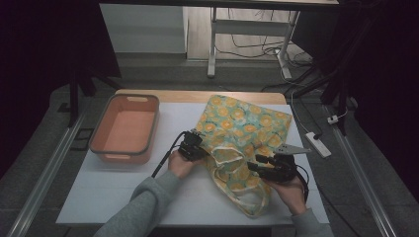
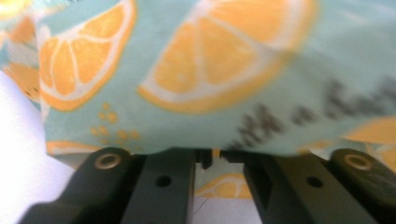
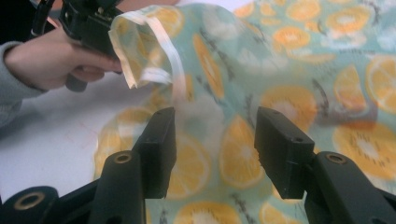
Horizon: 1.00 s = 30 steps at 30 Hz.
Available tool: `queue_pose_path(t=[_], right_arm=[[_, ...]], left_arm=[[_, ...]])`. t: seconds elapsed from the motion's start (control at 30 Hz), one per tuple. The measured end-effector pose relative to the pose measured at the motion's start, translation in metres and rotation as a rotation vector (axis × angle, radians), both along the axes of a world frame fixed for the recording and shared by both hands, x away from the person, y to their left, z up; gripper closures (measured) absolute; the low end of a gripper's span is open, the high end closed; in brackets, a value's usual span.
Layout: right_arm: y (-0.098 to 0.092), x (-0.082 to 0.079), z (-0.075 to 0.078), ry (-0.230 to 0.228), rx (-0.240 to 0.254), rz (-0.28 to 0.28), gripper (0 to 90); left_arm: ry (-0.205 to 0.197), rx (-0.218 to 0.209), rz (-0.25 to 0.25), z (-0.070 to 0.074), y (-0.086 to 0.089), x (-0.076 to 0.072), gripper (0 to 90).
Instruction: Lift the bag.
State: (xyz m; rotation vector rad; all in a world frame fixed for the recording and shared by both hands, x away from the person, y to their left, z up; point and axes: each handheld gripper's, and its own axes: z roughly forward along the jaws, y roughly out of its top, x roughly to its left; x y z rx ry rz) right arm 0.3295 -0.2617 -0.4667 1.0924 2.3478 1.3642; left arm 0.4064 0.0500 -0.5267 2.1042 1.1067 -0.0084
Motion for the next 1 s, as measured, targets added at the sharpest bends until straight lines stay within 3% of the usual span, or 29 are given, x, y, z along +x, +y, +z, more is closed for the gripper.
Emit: queue_pose_path(t=[0.07, 0.17, 0.4, 0.5, 0.6, 0.63, 0.73, 0.8, 0.9, 1.0], right_arm=[[-0.002, -0.004, -0.002, 0.008, -0.023, -0.009, 49.0], [-0.004, -0.011, -0.005, 0.029, -0.049, -0.005, 48.8], [-0.006, -0.03, -0.017, 0.093, -0.148, 0.012, 46.2], [-0.005, -0.035, -0.021, 0.095, -0.225, 0.015, 45.7], [-0.005, -0.034, -0.027, 0.08, -0.348, -0.03, 46.8], [-0.007, -0.031, -0.03, 0.092, -0.366, -0.041, 50.5], [-0.011, -0.024, -0.037, 0.14, -0.362, -0.059, 73.8], [-0.013, -0.022, -0.037, 0.141, -0.356, -0.073, 85.9], [-0.013, -0.021, -0.034, 0.122, -0.355, -0.067, 89.3], [-0.013, -0.024, -0.024, 0.059, -0.303, -0.05, 89.7]], left_arm=[[0.015, -0.012, -0.012, -0.003, 0.002, 0.001, 89.1], [0.006, -0.024, -0.02, -0.001, 0.005, 0.0, 89.4], [-0.012, -0.078, -0.044, 0.016, 0.027, -0.013, 89.5], [-0.004, -0.107, -0.047, 0.02, 0.037, -0.019, 89.5], [-0.022, -0.115, -0.05, 0.025, 0.048, -0.026, 89.6], [-0.028, -0.118, -0.049, 0.027, 0.052, -0.028, 89.6], [-0.042, -0.125, -0.047, 0.032, 0.063, -0.033, 89.5], [-0.053, -0.126, -0.051, 0.035, 0.069, -0.037, 89.5], [-0.065, -0.138, -0.059, 0.039, 0.077, -0.044, 89.6], [-0.089, -0.156, -0.065, 0.042, 0.084, -0.052, 89.6]])
